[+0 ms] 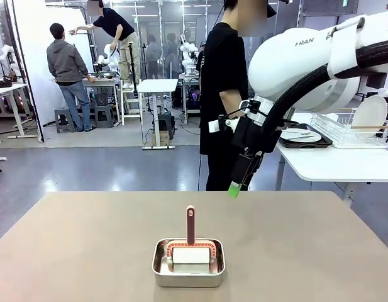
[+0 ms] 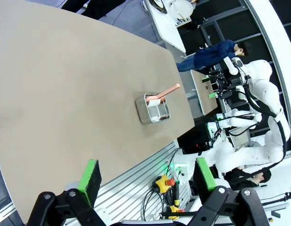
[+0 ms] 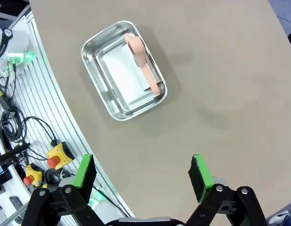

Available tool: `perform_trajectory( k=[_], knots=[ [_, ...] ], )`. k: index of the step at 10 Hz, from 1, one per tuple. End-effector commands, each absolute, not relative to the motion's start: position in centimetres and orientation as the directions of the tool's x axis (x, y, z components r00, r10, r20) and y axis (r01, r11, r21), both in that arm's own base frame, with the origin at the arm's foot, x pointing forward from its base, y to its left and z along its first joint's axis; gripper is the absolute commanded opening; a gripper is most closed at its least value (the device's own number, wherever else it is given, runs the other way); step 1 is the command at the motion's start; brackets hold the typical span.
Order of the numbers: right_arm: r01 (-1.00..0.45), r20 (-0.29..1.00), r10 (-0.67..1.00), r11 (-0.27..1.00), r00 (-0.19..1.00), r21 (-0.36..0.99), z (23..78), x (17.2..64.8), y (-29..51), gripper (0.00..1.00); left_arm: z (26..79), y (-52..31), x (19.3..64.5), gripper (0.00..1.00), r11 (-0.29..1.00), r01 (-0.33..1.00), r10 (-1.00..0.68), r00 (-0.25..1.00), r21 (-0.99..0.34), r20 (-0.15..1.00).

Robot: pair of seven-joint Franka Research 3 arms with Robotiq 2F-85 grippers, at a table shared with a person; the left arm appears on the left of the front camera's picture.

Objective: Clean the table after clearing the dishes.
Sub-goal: When the right (or left) Handle tray is removed, use the right hand (or left hand) to clean the right (or left) side of the table with the Lint Roller.

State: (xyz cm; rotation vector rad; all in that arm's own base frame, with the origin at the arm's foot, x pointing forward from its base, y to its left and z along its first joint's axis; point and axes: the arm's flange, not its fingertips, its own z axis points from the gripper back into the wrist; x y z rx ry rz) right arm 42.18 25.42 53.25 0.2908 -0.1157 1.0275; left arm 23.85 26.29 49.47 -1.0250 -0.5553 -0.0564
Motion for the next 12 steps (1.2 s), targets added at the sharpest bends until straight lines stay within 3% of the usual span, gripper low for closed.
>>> perform_trajectory(
  k=[1, 5, 8, 10, 12],
  knots=[
    [-0.856, 0.228, 0.826, 0.483, 0.515, 0.182, 53.3, 42.1, 25.5, 1.00, 49.6, 26.4, 23.7, 1.00, 0.520, 0.313, 0.215, 0.852, -0.795, 0.477],
    [-0.855, 0.230, 0.824, 0.485, 0.517, 0.185, 53.2, 42.3, 25.3, 1.00, 49.6, 26.4, 23.7, 1.00, 0.520, 0.313, 0.215, 0.852, -0.795, 0.477],
    [-0.965, 0.320, 0.911, 0.240, 0.260, 0.101, 53.1, 42.1, 28.0, 1.00, 49.6, 26.4, 23.7, 1.00, 0.520, 0.313, 0.215, 0.852, -0.795, 0.477],
    [-0.994, 0.247, 0.964, 0.107, 0.100, -0.016, 53.0, 41.8, 31.8, 1.00, 49.6, 26.4, 23.7, 1.00, 0.520, 0.313, 0.215, 0.852, -0.795, 0.477],
    [-0.996, 0.176, 0.984, 0.046, 0.032, -0.077, 52.7, 42.4, 35.4, 1.00, 49.6, 26.4, 23.7, 1.00, 0.520, 0.313, 0.215, 0.852, -0.795, 0.477]
  ],
)
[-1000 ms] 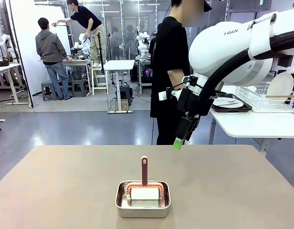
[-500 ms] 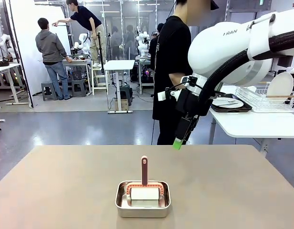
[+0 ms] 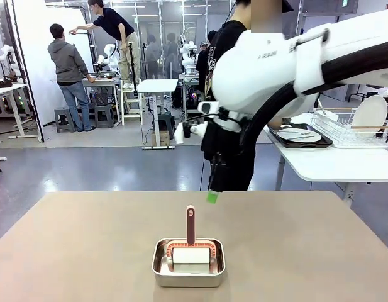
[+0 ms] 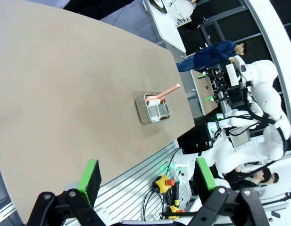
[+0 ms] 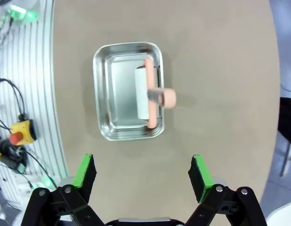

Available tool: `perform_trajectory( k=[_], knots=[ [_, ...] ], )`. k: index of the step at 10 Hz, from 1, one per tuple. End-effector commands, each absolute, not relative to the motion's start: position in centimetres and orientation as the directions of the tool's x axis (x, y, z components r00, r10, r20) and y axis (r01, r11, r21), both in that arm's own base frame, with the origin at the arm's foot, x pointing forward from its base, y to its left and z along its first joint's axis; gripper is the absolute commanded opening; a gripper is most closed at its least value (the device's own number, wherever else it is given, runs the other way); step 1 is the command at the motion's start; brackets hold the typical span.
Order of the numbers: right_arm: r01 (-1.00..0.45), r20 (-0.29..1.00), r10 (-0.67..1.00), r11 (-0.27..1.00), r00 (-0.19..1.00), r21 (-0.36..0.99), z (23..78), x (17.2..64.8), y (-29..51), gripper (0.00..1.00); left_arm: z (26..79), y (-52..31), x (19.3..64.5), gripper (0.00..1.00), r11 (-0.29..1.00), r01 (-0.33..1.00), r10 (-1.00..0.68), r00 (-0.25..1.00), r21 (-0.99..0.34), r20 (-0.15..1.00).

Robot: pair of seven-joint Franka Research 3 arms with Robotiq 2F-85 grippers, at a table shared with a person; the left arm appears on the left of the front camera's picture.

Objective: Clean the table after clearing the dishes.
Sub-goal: When the right (or left) Handle tray is removed, use the right hand (or left hand) to clean the right (or left) side of the table with the Lint Roller.

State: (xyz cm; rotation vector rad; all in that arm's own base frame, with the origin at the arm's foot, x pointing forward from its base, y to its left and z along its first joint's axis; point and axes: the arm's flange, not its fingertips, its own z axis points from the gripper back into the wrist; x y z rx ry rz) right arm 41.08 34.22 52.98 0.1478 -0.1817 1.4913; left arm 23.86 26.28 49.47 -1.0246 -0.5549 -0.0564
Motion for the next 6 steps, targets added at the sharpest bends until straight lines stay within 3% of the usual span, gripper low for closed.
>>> perform_trajectory(
  k=[1, 6],
  knots=[
    [-0.995, 0.156, 0.988, 0.020, 0.004, -0.100, 52.2, 42.5, 37.0, 1.00, 49.6, 26.4, 23.7, 1.00, 0.520, 0.313, 0.215, 0.852, -0.795, 0.477],
    [-0.998, 0.077, 0.997, 0.031, 0.028, -0.047, 48.8, 42.6, 40.6, 1.00, 49.6, 26.4, 23.7, 1.00, 0.520, 0.313, 0.215, 0.852, -0.795, 0.477]
  ],
)
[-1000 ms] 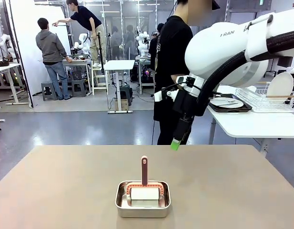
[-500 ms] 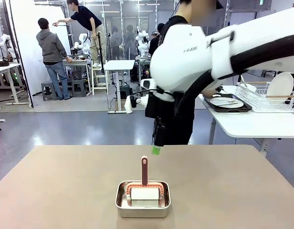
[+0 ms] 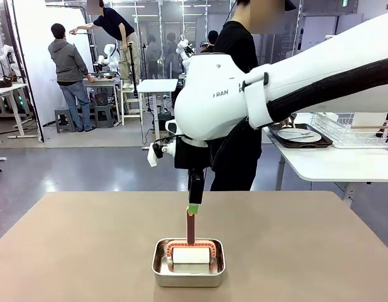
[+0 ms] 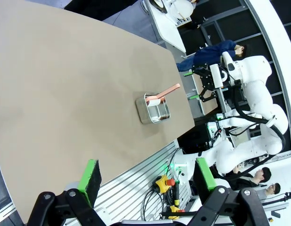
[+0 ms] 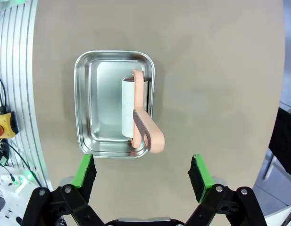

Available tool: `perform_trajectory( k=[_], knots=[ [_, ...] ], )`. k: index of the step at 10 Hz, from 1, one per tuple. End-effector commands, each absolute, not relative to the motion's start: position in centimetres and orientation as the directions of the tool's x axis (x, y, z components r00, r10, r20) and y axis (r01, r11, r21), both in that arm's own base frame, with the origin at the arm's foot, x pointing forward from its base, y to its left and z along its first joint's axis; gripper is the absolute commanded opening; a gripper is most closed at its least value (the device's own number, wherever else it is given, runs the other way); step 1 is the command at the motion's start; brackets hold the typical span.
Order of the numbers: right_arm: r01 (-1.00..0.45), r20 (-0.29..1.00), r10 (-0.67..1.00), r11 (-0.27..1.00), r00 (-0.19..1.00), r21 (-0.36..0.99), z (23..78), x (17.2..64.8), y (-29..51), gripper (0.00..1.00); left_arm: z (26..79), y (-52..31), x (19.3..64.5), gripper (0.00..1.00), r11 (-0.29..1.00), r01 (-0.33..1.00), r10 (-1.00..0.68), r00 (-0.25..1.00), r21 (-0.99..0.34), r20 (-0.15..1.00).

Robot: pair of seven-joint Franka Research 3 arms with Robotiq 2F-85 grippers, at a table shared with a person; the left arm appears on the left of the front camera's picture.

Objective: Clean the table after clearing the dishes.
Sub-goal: When the right (or left) Handle tray is removed, use the right hand (or left hand) to clean the right (or left) side of the table with the Lint Roller.

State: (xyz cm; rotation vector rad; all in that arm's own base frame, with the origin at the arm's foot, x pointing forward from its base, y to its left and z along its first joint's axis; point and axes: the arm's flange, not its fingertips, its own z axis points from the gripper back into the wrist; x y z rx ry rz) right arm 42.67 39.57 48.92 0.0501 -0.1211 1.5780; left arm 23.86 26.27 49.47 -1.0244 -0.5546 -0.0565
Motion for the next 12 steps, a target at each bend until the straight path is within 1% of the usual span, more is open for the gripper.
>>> perform_trajectory(
  k=[1, 4, 6, 10, 12],
  knots=[
    [-0.997, 0.042, 0.999, 0.037, 0.034, -0.070, 48.1, 42.6, 41.1, 1.00, 49.6, 26.4, 23.7, 1.00, 0.520, 0.313, 0.215, 0.852, -0.795, 0.477],
    [-0.997, 0.015, 0.999, 0.052, 0.051, -0.065, 45.9, 43.3, 41.7, 1.00, 49.6, 26.4, 23.7, 1.00, 0.520, 0.313, 0.215, 0.852, -0.795, 0.477],
    [-0.997, -0.011, 0.999, 0.048, 0.049, -0.056, 45.0, 42.9, 42.3, 1.00, 49.6, 26.4, 23.7, 1.00, 0.520, 0.313, 0.215, 0.852, -0.795, 0.477],
    [-0.999, -0.018, 0.999, 0.042, 0.042, -0.028, 43.2, 42.3, 42.7, 1.00, 49.6, 26.4, 23.7, 1.00, 0.520, 0.313, 0.215, 0.852, -0.795, 0.477],
    [-0.998, -0.027, 0.998, 0.050, 0.051, -0.044, 42.5, 42.2, 42.6, 1.00, 49.6, 26.4, 23.7, 1.00, 0.520, 0.313, 0.215, 0.852, -0.795, 0.477]
  ],
)
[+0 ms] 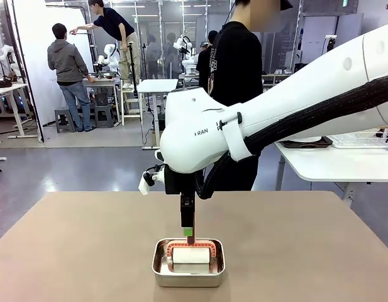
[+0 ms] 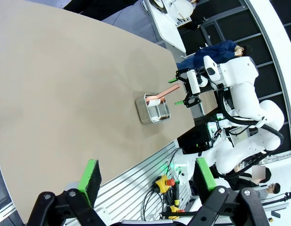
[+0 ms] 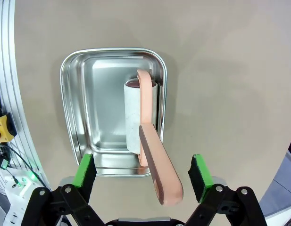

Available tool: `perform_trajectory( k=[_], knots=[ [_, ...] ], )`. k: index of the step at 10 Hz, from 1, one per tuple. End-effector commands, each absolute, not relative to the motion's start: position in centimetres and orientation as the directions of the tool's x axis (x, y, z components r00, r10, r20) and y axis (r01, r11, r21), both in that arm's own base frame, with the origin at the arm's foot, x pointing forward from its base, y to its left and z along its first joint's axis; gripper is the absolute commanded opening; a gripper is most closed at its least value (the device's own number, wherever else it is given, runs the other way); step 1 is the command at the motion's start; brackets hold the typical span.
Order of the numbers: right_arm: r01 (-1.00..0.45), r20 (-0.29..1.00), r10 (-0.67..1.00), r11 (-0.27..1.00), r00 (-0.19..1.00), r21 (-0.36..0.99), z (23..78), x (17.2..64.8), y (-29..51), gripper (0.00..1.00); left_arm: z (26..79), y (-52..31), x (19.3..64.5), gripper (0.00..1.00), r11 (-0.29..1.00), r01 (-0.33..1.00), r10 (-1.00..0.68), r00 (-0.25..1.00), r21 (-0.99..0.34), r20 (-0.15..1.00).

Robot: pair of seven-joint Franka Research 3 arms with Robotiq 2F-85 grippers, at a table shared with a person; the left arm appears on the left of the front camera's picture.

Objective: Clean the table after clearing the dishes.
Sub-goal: When the right (or left) Handle tray is removed, use the right hand (or left hand) to clean the right (or left) side of the table with the Lint Roller.

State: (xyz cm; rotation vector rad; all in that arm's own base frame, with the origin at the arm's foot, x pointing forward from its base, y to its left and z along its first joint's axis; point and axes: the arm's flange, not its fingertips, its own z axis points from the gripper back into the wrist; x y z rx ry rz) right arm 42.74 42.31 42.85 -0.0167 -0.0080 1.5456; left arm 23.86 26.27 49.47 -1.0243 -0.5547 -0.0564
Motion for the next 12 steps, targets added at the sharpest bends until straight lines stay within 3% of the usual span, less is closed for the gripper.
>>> perform_trajectory(
  k=[1, 6, 10, 11, 12],
  knots=[
    [-0.998, -0.022, 0.998, 0.051, 0.052, -0.045, 42.3, 42.3, 42.4, 1.00, 49.6, 26.4, 23.7, 1.00, 0.520, 0.313, 0.215, 0.852, -0.795, 0.477],
    [-0.998, -0.003, 0.999, 0.049, 0.049, -0.036, 41.5, 42.8, 41.8, 0.97, 49.6, 26.4, 23.7, 1.00, 0.520, 0.313, 0.215, 0.852, -0.795, 0.477],
    [-0.997, 0.009, 0.998, 0.062, 0.061, -0.043, 41.4, 43.0, 41.2, 0.60, 49.6, 26.4, 23.7, 1.00, 0.520, 0.313, 0.215, 0.852, -0.795, 0.477],
    [-0.997, 0.008, 0.998, 0.061, 0.061, -0.041, 41.3, 43.1, 41.1, 0.65, 49.6, 26.4, 23.7, 1.00, 0.520, 0.313, 0.215, 0.852, -0.795, 0.477],
    [-0.997, 0.012, 0.998, 0.064, 0.063, -0.040, 41.2, 43.2, 41.1, 0.40, 49.6, 26.4, 23.7, 1.00, 0.520, 0.313, 0.215, 0.852, -0.795, 0.477]
  ],
)
